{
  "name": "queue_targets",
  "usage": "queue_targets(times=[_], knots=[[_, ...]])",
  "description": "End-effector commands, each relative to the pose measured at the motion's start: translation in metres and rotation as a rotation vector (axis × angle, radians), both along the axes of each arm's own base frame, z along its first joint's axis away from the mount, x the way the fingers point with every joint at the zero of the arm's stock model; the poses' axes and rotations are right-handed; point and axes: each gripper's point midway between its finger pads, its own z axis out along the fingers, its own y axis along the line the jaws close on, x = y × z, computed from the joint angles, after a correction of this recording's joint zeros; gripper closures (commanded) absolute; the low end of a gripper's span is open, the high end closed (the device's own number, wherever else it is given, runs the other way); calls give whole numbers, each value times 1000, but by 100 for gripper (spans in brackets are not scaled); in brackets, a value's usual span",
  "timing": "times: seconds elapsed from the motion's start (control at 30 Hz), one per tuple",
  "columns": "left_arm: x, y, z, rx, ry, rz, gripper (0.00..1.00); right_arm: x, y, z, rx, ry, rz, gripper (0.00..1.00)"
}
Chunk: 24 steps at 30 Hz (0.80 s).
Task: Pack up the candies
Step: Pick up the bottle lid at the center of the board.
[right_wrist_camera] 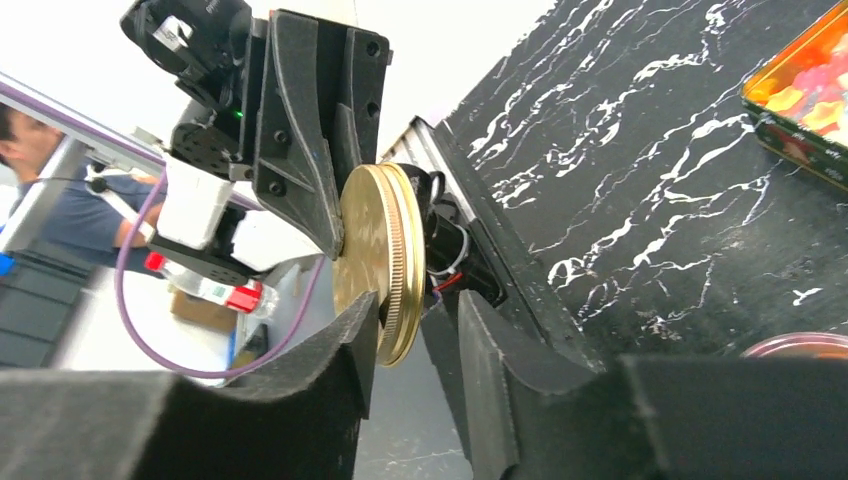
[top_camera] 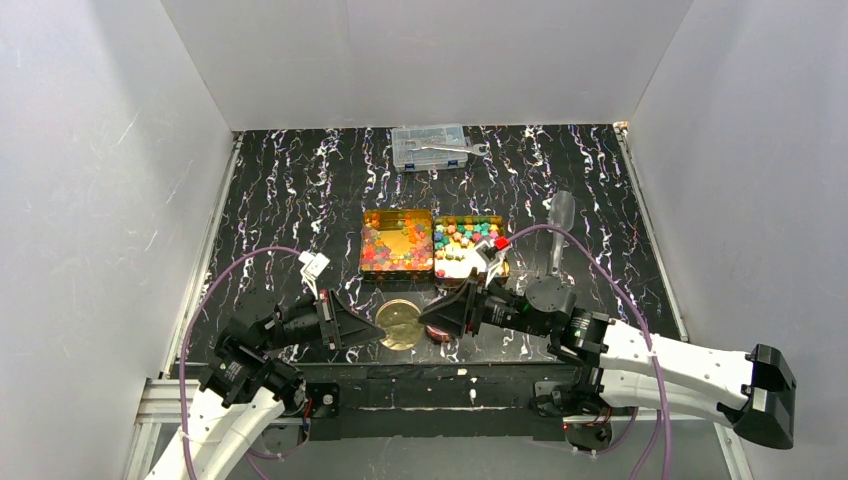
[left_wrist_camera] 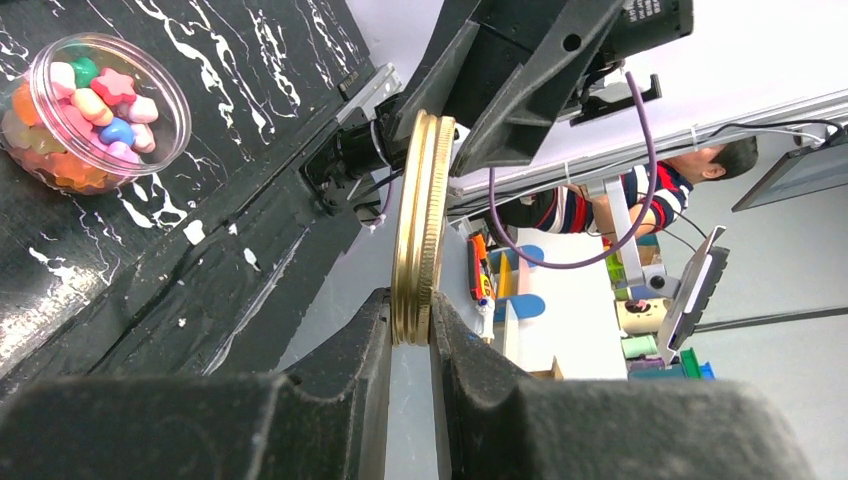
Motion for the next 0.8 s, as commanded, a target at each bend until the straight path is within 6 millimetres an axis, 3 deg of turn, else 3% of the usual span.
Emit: queue_targets(times=[0.0, 0.5, 0.77], knots=[[0, -1, 7, -26, -13, 0, 100, -3, -6, 37, 185, 48, 53, 60], [4, -4, 9, -32, -10, -3, 100, -12, 2, 23, 166, 81, 141, 62], [4, -5, 8, -29, -2, -10, 100, -13, 1, 23, 158, 72, 141, 74]])
